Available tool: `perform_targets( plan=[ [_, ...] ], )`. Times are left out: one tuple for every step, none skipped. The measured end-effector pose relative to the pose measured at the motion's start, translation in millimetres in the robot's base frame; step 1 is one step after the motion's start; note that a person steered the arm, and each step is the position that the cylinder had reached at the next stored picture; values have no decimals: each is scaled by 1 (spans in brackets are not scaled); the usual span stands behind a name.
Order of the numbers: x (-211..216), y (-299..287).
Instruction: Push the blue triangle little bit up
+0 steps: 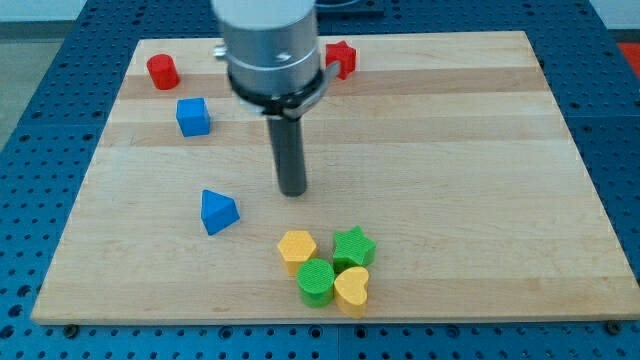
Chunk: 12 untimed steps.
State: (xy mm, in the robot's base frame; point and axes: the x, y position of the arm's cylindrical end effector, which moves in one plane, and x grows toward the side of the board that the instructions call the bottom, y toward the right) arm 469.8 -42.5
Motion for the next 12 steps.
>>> perform_targets(
  plan=[
    [6,-7],
    [41,-30],
    [86,-53],
    [122,-72],
    [117,-88],
    [107,-104],
    [96,-102],
    [84,-102],
    [21,-73],
    [-35,-37],
    [-38,-37],
    [15,-66]
  ],
)
